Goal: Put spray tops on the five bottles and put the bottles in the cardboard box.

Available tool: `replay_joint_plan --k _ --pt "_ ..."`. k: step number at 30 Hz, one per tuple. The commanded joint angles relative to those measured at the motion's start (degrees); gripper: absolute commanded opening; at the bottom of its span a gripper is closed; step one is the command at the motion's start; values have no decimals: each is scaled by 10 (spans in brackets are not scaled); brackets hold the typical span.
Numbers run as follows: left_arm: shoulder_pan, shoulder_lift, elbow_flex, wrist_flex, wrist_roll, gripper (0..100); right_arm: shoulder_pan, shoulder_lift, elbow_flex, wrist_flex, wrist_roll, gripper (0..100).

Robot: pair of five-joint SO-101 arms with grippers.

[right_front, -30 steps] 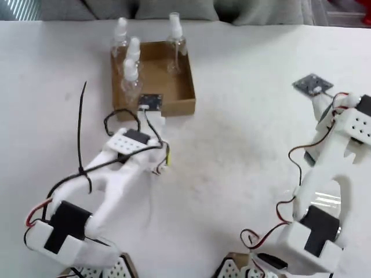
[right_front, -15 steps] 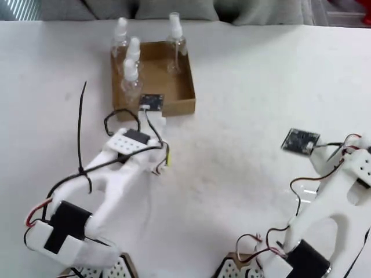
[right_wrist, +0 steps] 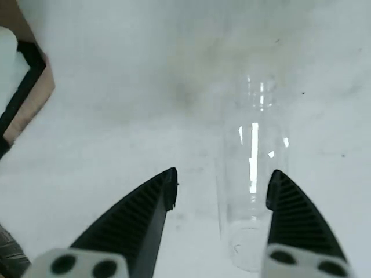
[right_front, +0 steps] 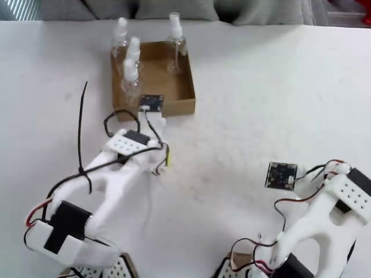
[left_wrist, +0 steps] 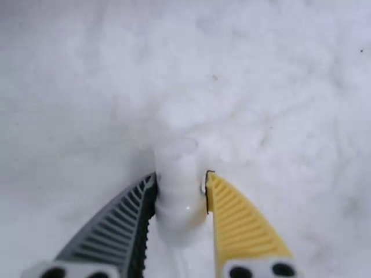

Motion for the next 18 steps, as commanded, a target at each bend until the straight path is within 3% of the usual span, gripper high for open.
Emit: replay_joint_plan --k 1,4,18 --pt "-6 -28 -4 -11 -4 23 -6 -13 19 -35 27 253" --pt "-6 -28 -4 -11 -4 23 -6 -12 19 -39 29 310" --pt "-6 -28 -4 -11 -4 23 -22 -13 -23 -26 3 309"
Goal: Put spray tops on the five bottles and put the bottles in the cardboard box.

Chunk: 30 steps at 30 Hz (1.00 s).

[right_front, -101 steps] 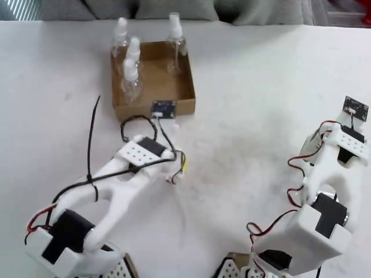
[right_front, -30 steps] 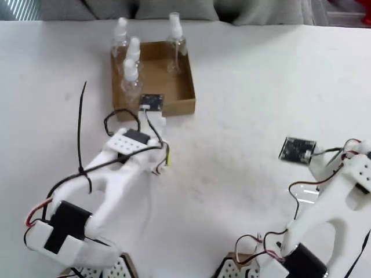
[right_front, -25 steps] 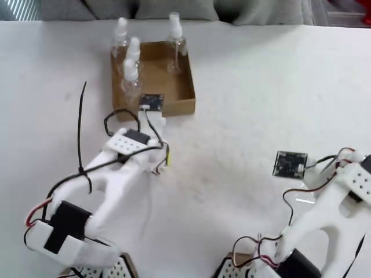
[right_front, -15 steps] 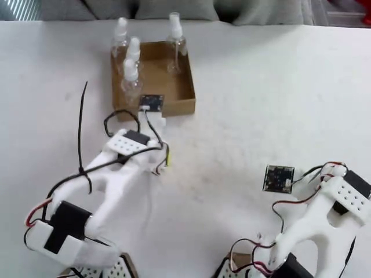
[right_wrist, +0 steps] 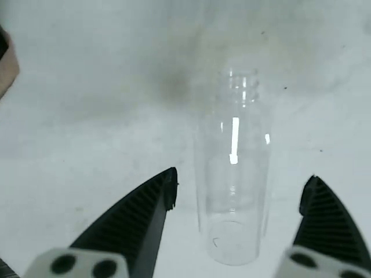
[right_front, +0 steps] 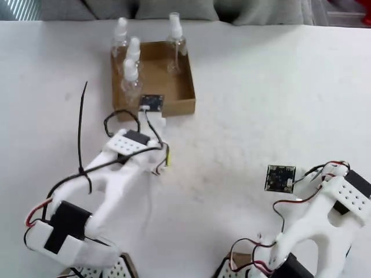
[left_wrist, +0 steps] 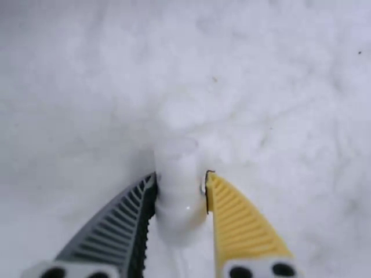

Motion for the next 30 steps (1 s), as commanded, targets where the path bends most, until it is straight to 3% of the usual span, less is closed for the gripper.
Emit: replay_joint_plan --k 1,25,30 --pt "-6 -28 -4 -10 -4 23 -29 -8 -31 13 -32 309" --pt "-6 -28 -4 -10 -4 23 -57 10 59 -85 -40 309" --pt "-6 -28 -4 -10 -4 23 -57 60 58 -152 -41 309"
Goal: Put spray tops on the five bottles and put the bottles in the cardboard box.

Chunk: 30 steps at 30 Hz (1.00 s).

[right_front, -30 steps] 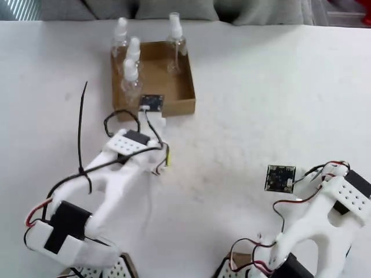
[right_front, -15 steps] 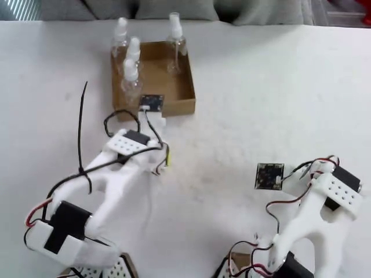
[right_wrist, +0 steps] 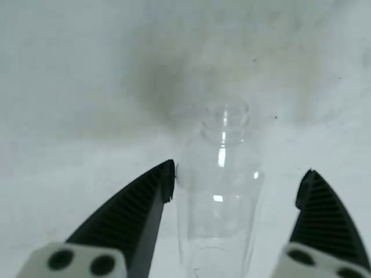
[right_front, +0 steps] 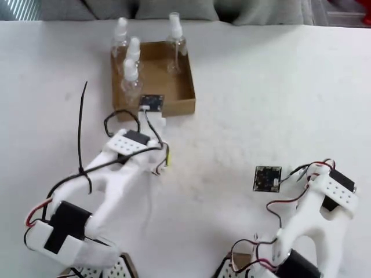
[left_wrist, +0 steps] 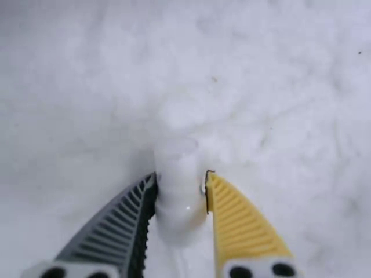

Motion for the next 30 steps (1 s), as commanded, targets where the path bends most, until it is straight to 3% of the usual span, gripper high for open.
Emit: replay_joint_plan --k 1,15,17,23,30 --pt "-6 -28 -4 -10 -4 23 0 20 -5 -35 -5 309" --pt "-6 -28 -4 -10 -4 23 13 123 -64 -36 -4 307" --pt "-6 -28 -4 -10 -4 23 14 145 -78 -36 -5 272" --pt "-6 -28 -4 -10 -4 23 19 167 -98 -36 -5 24" --pt "-6 -28 -5 -10 -4 23 18 156 -98 -35 -6 15"
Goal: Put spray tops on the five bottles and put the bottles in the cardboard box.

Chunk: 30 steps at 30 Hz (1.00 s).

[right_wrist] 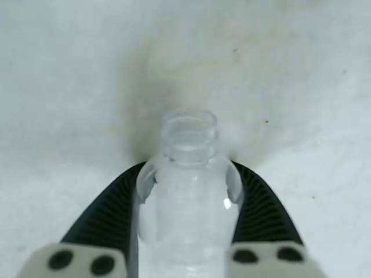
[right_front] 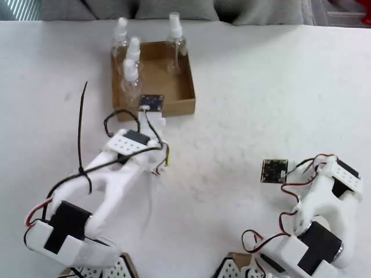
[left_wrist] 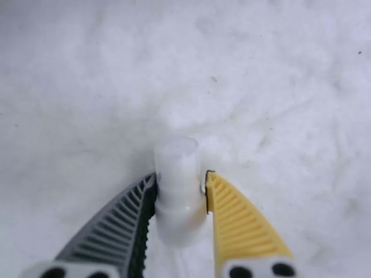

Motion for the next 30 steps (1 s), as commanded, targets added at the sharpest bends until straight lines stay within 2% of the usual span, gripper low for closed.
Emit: replay_joint_plan --k 1,6,12,17,22,30 --pt "-6 -28 -5 -9 -4 23 5 -22 -15 1 -14 15" --pt "-6 -28 -5 -9 -4 23 -15 -105 -15 4 -142 15" --pt "-6 -28 -5 -9 -4 23 -62 -213 -15 99 -310 15" --pt "-6 -28 -5 -9 -4 23 -119 -258 -15 123 -540 15" --pt "-6 -28 -5 -9 -4 23 -187 -260 -16 85 -782 15" --pt "-21 -28 -6 -9 -4 23 -298 -260 -43 41 -1034 18"
